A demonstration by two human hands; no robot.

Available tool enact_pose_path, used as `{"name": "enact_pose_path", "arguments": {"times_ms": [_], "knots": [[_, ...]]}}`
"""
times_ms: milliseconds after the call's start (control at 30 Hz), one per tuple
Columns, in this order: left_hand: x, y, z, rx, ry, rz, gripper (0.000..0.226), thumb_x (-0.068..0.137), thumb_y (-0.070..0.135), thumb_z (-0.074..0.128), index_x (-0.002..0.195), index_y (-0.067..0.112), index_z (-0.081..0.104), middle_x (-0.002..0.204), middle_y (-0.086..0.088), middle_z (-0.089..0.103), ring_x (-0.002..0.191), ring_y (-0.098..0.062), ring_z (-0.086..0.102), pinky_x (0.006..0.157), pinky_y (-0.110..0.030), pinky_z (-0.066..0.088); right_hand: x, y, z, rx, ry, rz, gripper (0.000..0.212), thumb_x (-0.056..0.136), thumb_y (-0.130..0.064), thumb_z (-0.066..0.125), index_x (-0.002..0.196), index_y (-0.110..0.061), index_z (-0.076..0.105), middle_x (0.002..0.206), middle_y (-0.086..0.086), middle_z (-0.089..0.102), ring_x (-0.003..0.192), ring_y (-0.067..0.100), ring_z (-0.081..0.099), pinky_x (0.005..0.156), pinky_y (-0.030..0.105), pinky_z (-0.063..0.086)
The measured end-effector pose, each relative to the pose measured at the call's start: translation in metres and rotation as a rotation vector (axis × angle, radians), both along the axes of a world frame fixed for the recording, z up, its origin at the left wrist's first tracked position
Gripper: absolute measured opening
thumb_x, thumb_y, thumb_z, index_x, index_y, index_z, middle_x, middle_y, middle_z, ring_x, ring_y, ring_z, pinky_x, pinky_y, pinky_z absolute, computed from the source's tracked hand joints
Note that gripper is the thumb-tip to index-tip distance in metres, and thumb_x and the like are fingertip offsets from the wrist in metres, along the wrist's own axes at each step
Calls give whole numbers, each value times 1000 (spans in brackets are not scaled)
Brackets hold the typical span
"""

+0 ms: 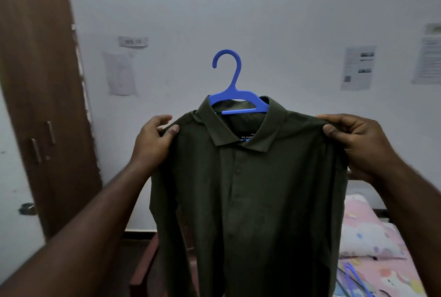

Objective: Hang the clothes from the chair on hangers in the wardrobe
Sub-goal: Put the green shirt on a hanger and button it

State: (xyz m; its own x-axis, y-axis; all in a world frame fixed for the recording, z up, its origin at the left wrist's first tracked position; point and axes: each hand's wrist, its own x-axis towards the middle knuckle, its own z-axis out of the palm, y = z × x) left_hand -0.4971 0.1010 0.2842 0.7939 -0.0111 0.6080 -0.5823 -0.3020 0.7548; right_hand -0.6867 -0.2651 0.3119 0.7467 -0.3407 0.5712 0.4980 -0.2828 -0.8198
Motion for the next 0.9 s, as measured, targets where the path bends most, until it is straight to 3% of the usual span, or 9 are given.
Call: {"name": "enact_pose_path", "arguments": {"times_ms": [100,200,300,433,533,667,833,900], "knots": [[-10,65,-17,-191,181,-97,20,99,25,63,118,24,66,117,0,69,106,-14,65,96,-35,52,6,42,1,75,5,98,27,85,-11,64,111,-8,72,106,12,75,90,18,72,74,29,60],[-30,120,-29,-412,284,-250,13,100,13,58,105,15,69,103,-9,74,88,-17,70,78,-31,58,8,79,-2,106,43,182,30,85,-13,63,113,-7,71,105,14,75,88,20,73,71,33,61],[-54,166,-29,-580,266,-240,12,98,6,57,104,6,67,88,-5,75,76,-13,71,70,-25,60,10,115,-5,95,103,265,27,87,-14,62,112,-12,73,108,14,74,93,23,71,72,41,61],[-81,229,-20,-682,243,-217,15,98,8,57,108,5,67,92,-7,76,82,-16,72,75,-27,61,21,163,2,72,69,401,33,83,-15,62,114,-8,70,114,15,72,107,24,69,85,30,59],[-101,272,-12,-728,226,-159,15,99,10,56,107,6,68,93,-8,75,82,-17,72,73,-28,61,34,198,4,91,95,521,35,86,-14,58,118,-8,67,117,15,71,108,22,68,95,32,53],[-126,323,-12,-741,184,-39,15,99,12,56,104,6,69,94,-8,75,84,-17,71,82,-30,60,53,245,-4,50,187,688,40,85,-10,56,123,-10,66,117,19,71,111,27,67,99,40,48],[-164,374,-8,-566,158,184,18,97,18,62,110,9,70,103,-9,73,96,-20,68,87,-34,58,73,303,-9,151,104,777,35,77,-8,58,111,-5,68,101,14,75,91,15,73,84,25,58],[-178,389,-4,-476,154,300,19,95,18,64,109,8,70,104,-9,73,98,-20,66,93,-37,54,85,320,-8,173,91,826,32,79,-8,57,108,-6,69,99,14,75,88,15,73,82,25,59]]}}
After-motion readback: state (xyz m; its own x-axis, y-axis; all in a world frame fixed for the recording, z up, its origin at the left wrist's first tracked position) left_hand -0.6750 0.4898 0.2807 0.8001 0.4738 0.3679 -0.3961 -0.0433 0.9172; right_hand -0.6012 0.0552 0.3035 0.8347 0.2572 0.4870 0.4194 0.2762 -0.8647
